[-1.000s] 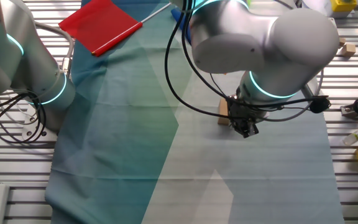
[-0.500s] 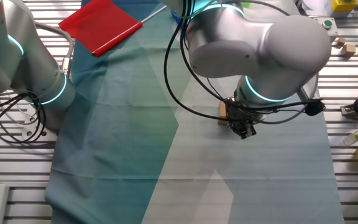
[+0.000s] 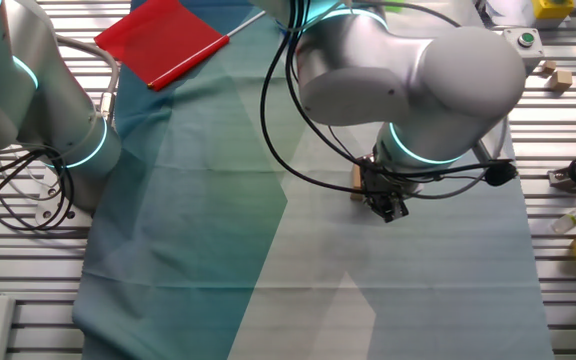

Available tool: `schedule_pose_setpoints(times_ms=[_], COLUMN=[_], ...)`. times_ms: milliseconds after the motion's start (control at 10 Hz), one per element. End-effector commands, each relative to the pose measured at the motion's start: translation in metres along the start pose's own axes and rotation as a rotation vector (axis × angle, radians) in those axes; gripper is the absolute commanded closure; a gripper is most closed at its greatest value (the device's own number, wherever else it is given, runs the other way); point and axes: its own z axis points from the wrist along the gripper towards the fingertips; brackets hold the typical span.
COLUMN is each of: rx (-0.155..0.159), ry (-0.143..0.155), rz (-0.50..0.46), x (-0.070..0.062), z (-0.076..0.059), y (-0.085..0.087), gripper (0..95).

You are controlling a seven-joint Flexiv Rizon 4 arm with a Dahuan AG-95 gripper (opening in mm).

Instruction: Use the gripper to push the small block from left to right

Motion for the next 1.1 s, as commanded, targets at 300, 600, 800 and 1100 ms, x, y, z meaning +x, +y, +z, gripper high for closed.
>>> schedule_pose_setpoints(times_ms=[300,600,800,1100], rx=[-0.003,-0.005,-0.006,-0.003], ry=[-0.013,-0.016,-0.015,-0.015], rz=[0.003,0.007,0.021,0.035], x=[-0.001,-0.001,-0.003,-0.006], z=[0.003,0.003,0.002,0.002], y=[0.003,0.004,0.009,0.017], gripper=[95.0,95.0,95.0,95.0])
